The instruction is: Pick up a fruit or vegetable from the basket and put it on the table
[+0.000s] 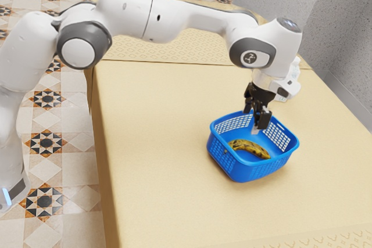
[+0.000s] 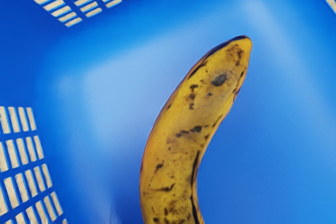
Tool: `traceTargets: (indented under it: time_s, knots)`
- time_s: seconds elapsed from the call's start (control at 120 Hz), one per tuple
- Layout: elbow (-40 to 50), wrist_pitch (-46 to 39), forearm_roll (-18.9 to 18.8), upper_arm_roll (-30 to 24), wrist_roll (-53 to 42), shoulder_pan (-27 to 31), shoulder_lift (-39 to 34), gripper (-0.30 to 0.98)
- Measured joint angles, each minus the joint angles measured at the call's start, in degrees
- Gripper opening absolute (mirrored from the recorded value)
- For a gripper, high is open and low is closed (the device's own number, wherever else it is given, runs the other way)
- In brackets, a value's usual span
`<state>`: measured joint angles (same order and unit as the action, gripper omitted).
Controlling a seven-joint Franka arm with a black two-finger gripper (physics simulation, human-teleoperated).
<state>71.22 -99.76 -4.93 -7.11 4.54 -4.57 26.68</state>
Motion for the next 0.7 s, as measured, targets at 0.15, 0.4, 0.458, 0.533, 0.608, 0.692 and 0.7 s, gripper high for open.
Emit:
traceTargets:
  time_s: [0.15, 0.4, 0.458, 0.533, 0.608, 0.692, 0.7]
  knots:
    - [0.00, 0.00, 0.07, -0.23, -0.03, -0.42, 0.76, 0.69]
    - [-0.13, -0.06, 0.09, -0.45, -0.09, -1.62, 2.06, 0.69]
    - [-0.29, -0.13, 0.09, -0.45, -0.11, -2.00, 2.52, 0.69]
    - [-0.40, -0.22, 0.09, -0.45, -0.13, -2.13, 2.97, 0.69]
    - [-0.48, -0.31, 0.09, -0.45, -0.15, -2.00, 3.26, 0.69]
    - [-0.52, -0.39, 0.18, -0.45, -0.29, -1.87, 3.63, 0.69]
    - [-0.52, -0.40, 0.19, -0.45, -0.30, -1.87, 3.67, 0.69]
